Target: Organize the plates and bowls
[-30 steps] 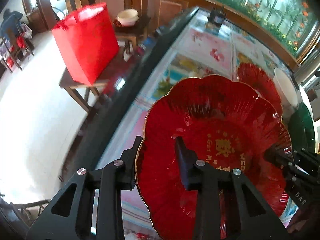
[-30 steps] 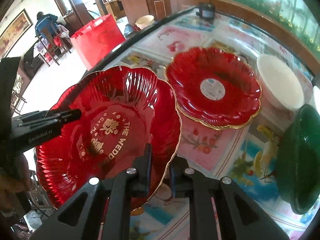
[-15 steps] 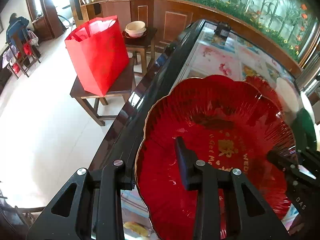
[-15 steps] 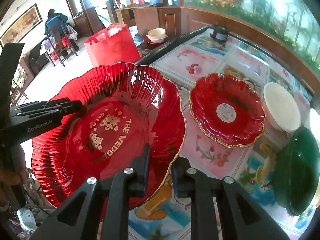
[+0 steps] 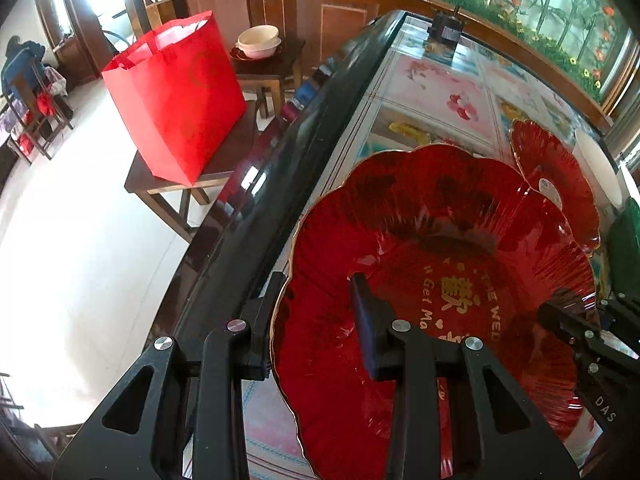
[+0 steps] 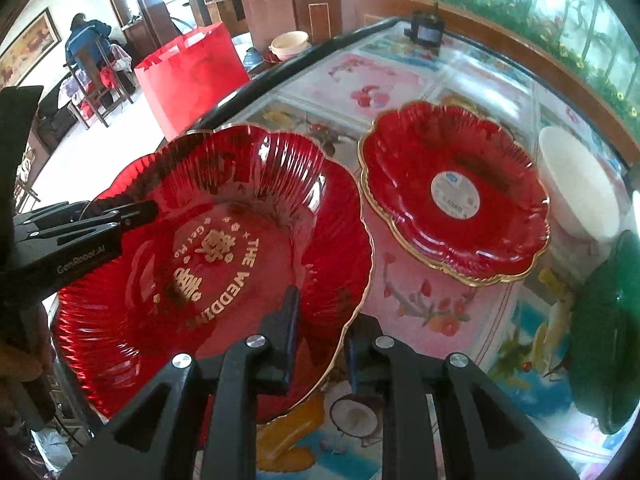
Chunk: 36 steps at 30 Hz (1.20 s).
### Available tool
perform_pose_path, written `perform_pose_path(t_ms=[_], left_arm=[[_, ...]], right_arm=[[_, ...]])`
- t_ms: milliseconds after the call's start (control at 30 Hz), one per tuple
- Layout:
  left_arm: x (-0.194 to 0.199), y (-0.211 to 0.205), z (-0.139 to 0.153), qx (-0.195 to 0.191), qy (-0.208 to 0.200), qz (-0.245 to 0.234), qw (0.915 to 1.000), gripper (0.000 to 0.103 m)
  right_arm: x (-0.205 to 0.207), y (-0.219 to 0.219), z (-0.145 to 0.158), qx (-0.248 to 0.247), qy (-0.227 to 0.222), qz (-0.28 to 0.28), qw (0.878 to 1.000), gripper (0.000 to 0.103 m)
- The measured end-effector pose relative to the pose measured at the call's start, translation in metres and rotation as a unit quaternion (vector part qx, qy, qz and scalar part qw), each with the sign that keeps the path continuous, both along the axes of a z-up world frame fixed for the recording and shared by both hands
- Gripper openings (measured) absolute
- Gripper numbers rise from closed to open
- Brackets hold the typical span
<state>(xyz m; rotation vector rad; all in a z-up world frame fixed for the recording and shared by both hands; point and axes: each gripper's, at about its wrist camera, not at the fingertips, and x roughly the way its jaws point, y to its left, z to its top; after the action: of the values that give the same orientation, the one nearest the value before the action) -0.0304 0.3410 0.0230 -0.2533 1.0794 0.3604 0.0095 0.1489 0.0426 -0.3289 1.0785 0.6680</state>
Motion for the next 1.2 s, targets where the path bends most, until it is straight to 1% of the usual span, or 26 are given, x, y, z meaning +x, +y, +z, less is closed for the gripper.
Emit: perform_pose_path(t_ms=[133,300,467,500,533,567,600,633,667,767,900,1000,1200], left_arm=[[-0.003,0.0,0.0,-0.001,0.001,-0.003,1.0,0.033],[-0.007,-0.001,-0.002,-0.005,0.0,-0.004,1.0,0.033],[-0.009,0.0,-0.004,-0.01,-0.003,-0.001,0.9999,0.033],[-0.01,0.001,-0.004,-0.015,-0.004,-0.001,0.9999,0.035],[-0.011,0.002,-0.003,-0.028,-0.011,-0.005,0.9995,0.04],[-0.012,0.004,-0.002,-0.038,-0.018,-0.006,0.9991,0.047],[-0.014,0.006,0.001,-0.042,-0.023,-0.003,0.9989,0.052],[-0.015,0.006,0.005,-0.037,-0.028,0.001,0.9989,0.062],[-0.017,0.006,0.011,-0.024,-0.033,0.002,0.9991,0.066],[-0.015,0.001,0.028,0.009,-0.044,-0.008,0.999,0.066],[-0.005,-0.008,0.043,0.027,-0.041,-0.029,0.9984,0.066],[0.005,-0.017,0.051,0.015,-0.052,-0.045,0.9975,0.066],[0.034,-0.041,0.062,-0.006,-0.061,-0.082,0.9947,0.066]], right_arm=[[-0.003,-0.002,-0.005,0.003,0.015,0.003,1.0,0.022],[-0.012,-0.002,-0.008,-0.002,0.019,0.013,1.0,0.023],[-0.009,-0.002,-0.007,0.002,0.027,0.019,0.999,0.023],[-0.009,-0.003,-0.007,0.003,0.03,0.02,0.999,0.023],[-0.008,-0.005,-0.005,0.008,0.032,0.021,0.999,0.026],[-0.009,-0.007,-0.003,0.014,0.031,0.021,0.999,0.028],[-0.01,-0.009,0.0,0.016,0.028,0.02,0.999,0.03],[-0.009,-0.011,0.002,0.018,0.028,0.018,0.999,0.035],[-0.009,-0.015,0.004,0.024,0.03,0.015,0.999,0.04],[-0.005,-0.027,0.01,0.04,0.036,0.003,0.999,0.045],[0.006,-0.047,0.017,0.055,0.042,-0.024,0.997,0.049],[0.015,-0.06,0.02,0.061,0.042,-0.043,0.996,0.052],[0.029,-0.082,0.032,0.066,0.029,-0.077,0.994,0.053]])
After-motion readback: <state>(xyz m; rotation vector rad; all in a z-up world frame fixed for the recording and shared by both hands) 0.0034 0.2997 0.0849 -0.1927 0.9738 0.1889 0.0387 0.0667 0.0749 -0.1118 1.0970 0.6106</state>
